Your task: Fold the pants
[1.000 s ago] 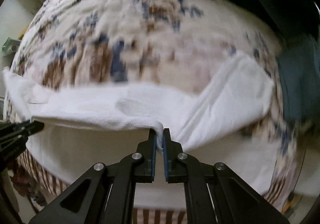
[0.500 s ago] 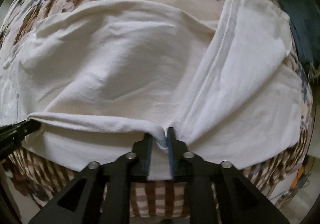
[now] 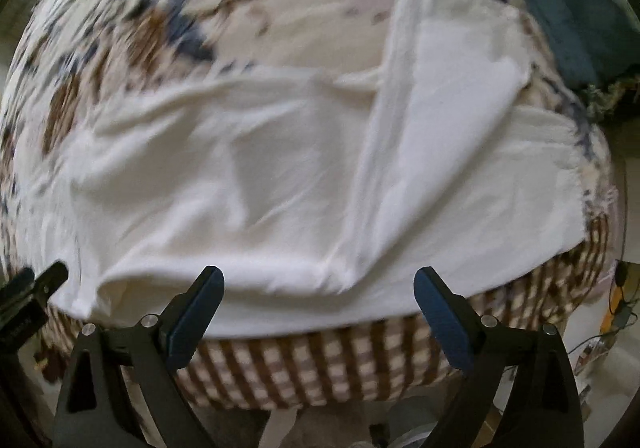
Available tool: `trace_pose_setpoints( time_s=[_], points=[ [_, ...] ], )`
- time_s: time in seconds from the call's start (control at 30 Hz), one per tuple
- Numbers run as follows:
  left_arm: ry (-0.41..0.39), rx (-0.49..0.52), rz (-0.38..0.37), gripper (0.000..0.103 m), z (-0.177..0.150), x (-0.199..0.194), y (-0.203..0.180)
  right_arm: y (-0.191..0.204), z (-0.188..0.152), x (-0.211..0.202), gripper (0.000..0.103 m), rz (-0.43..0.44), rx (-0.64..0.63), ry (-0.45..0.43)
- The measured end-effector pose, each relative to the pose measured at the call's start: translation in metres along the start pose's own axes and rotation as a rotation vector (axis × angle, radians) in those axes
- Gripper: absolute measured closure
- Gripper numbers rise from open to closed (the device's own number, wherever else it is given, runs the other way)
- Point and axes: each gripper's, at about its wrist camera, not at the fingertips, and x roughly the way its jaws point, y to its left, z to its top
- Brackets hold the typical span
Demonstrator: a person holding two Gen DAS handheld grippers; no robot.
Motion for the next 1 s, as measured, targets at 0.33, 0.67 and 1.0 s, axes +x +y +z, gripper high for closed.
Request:
trace_pose_setpoints(
  time_s=[0.33, 0.67, 1.0],
  points=[
    [-0.024, 0.014, 0.113, 0.015, 0.042, 0.017, -0.022, -0.084, 0.172, 0.013, 0.005, -0.07, 0.205, -0.103],
    [0.001, 0.062, 0.148, 0.015, 0.041, 0.022, -0.054, -0.055, 0.235, 0.088, 0.038, -0.187, 0.152, -0.039],
    [-0.001, 0.123, 0.102, 0.015, 0.027, 0.007, -0.083, -0.125, 0.165, 0.013, 0.098, -0.052, 0.402, -0.22]
  ],
)
